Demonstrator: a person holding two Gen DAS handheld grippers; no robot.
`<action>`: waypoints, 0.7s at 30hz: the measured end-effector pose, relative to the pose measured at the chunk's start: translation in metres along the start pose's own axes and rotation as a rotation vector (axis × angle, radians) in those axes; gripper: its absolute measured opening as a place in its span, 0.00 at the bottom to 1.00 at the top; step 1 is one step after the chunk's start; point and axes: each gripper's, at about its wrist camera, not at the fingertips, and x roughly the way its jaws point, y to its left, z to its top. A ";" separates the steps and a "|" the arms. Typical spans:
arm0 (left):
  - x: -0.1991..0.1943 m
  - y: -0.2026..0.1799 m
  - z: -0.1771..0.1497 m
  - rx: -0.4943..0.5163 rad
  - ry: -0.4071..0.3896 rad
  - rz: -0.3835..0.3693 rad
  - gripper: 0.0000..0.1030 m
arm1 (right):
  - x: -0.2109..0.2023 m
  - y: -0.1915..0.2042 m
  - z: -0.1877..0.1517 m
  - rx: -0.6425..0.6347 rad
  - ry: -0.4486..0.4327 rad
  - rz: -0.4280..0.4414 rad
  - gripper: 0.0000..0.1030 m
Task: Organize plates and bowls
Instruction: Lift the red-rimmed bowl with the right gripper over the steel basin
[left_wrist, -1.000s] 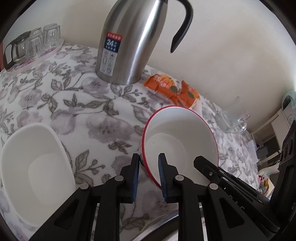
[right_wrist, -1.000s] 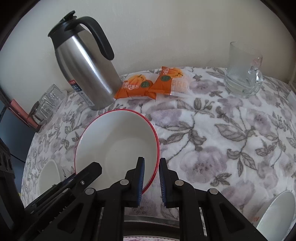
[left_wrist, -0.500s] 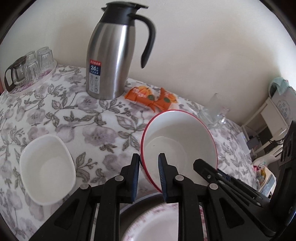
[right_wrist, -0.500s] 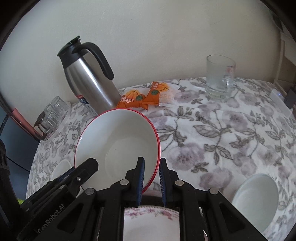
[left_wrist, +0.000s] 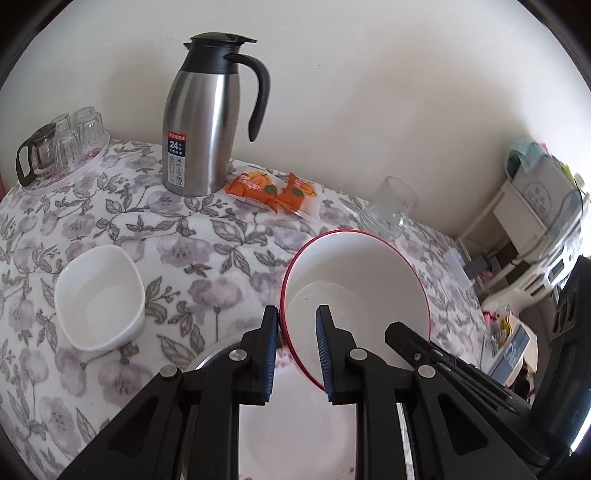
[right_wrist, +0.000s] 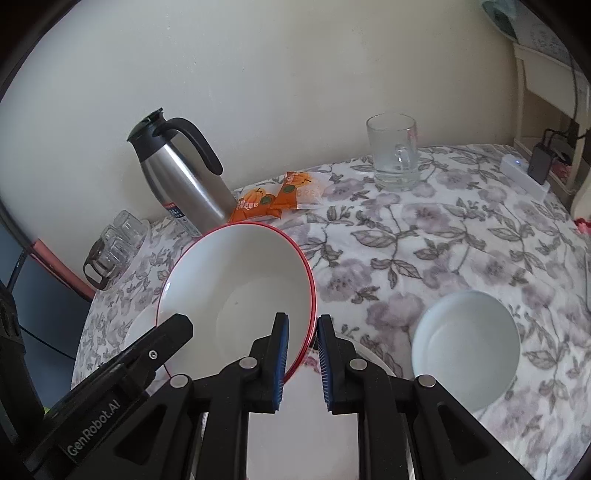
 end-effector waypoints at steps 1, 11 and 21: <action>-0.002 -0.002 -0.003 0.006 0.001 0.000 0.21 | -0.003 -0.002 -0.004 0.008 -0.003 0.003 0.17; -0.021 -0.004 -0.028 0.029 0.021 -0.010 0.21 | -0.016 -0.018 -0.047 0.073 -0.014 0.043 0.17; -0.025 -0.002 -0.047 0.035 0.054 0.012 0.21 | -0.017 -0.023 -0.071 0.095 0.010 0.042 0.17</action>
